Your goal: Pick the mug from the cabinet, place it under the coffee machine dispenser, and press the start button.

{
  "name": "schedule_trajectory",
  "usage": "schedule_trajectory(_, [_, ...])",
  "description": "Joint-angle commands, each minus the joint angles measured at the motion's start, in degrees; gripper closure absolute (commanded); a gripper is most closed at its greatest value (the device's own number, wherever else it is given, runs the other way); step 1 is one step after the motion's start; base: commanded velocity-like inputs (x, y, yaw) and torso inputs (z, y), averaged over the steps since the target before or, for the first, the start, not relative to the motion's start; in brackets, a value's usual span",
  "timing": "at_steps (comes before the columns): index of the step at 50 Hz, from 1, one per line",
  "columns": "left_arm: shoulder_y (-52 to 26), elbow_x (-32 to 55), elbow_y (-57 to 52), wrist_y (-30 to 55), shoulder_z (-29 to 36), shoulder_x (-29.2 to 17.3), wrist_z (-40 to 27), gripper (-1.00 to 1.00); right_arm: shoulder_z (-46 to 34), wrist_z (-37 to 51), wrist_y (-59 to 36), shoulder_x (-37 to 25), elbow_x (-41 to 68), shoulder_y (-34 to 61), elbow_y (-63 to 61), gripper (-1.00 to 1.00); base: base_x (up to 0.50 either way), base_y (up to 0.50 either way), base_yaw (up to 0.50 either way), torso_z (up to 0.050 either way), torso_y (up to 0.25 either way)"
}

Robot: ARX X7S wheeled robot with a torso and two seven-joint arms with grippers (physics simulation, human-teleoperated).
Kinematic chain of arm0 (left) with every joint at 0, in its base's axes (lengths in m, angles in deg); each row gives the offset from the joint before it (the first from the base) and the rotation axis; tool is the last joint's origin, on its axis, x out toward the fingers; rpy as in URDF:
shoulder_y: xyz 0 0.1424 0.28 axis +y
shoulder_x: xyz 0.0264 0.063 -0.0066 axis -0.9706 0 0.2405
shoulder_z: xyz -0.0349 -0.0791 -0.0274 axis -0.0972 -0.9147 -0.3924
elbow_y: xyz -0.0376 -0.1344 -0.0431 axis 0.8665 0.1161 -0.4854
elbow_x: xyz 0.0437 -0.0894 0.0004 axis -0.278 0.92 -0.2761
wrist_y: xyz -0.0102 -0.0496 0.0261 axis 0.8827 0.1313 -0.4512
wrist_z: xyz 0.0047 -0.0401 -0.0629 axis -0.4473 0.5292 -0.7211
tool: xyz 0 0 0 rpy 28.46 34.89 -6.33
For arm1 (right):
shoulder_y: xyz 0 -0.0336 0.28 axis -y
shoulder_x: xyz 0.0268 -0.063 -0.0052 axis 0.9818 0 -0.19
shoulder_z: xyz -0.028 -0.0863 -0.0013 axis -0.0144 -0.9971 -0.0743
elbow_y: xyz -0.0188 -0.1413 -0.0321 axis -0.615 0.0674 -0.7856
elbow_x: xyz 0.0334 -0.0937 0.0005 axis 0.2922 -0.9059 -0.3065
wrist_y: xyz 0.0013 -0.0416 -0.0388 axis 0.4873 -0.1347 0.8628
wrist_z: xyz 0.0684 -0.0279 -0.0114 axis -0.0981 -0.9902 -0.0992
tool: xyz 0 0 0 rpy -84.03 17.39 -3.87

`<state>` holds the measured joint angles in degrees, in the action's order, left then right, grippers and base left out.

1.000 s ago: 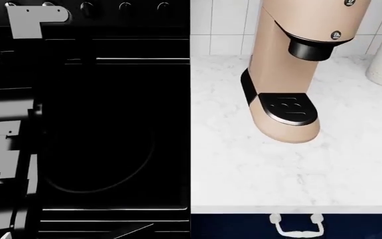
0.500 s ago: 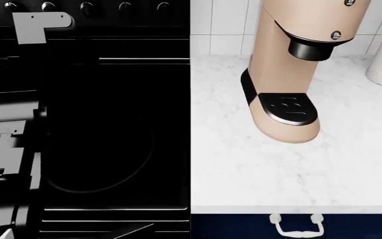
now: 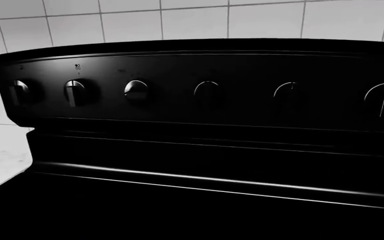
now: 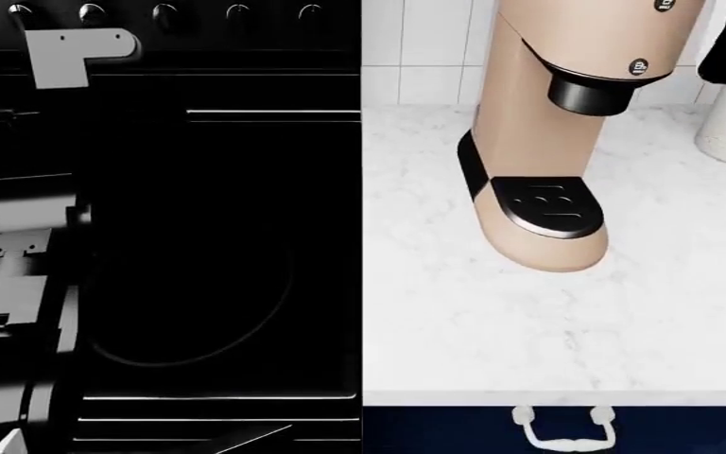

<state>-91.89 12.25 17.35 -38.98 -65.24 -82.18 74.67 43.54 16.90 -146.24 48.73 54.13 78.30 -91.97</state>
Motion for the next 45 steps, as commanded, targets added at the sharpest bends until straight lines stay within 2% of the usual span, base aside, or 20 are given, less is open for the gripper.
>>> schedule_trajectory(1, [-0.2, 0.0, 1.1, -0.6, 0.1, 0.1, 0.1, -1.0, 4.5, -4.4, 7.0, -3.3, -2.2, -19.3, -2.2, 1.0, 0.0, 0.0, 0.0, 0.0, 0.0])
schedule_trajectory(10, [-0.8, -0.2, 3.1, -1.8, 0.1, 0.1, 0.1, -1.0, 8.3, -8.6, 13.5, -2.1, -5.9, -31.9, -2.1, 1.0, 0.0, 0.0, 0.0, 0.0, 0.0])
schedule_trajectory(19, [-1.6, -0.4, 5.7, -3.5, 0.1, 0.4, 0.3, -1.0, 10.0, -12.1, 19.8, -0.4, -9.9, -40.2, -2.3, 1.0, 0.0, 0.0, 0.0, 0.0, 0.0])
schedule_trajectory(29, [-2.3, -0.5, 8.5, -5.3, 0.2, 0.8, 0.5, -1.0, 12.7, -16.5, 31.5, 4.1, -13.8, -45.8, -8.5, 1.0, 0.0, 0.0, 0.0, 0.0, 0.0])
schedule_trajectory(39, [-2.1, -0.4, 7.8, -4.8, 0.2, 0.6, 0.4, -1.0, 12.0, -23.5, 41.0, 7.0, -18.4, -52.6, -11.8, 1.0, 0.0, 0.0, 0.0, 0.0, 0.0])
schedule_trajectory(45, [-2.3, -0.4, 8.4, -5.1, 0.3, 0.8, 0.4, -1.0, 8.5, -25.9, 45.4, 8.3, -23.4, -55.3, -11.5, 1.0, 0.0, 0.0, 0.0, 0.0, 0.0])
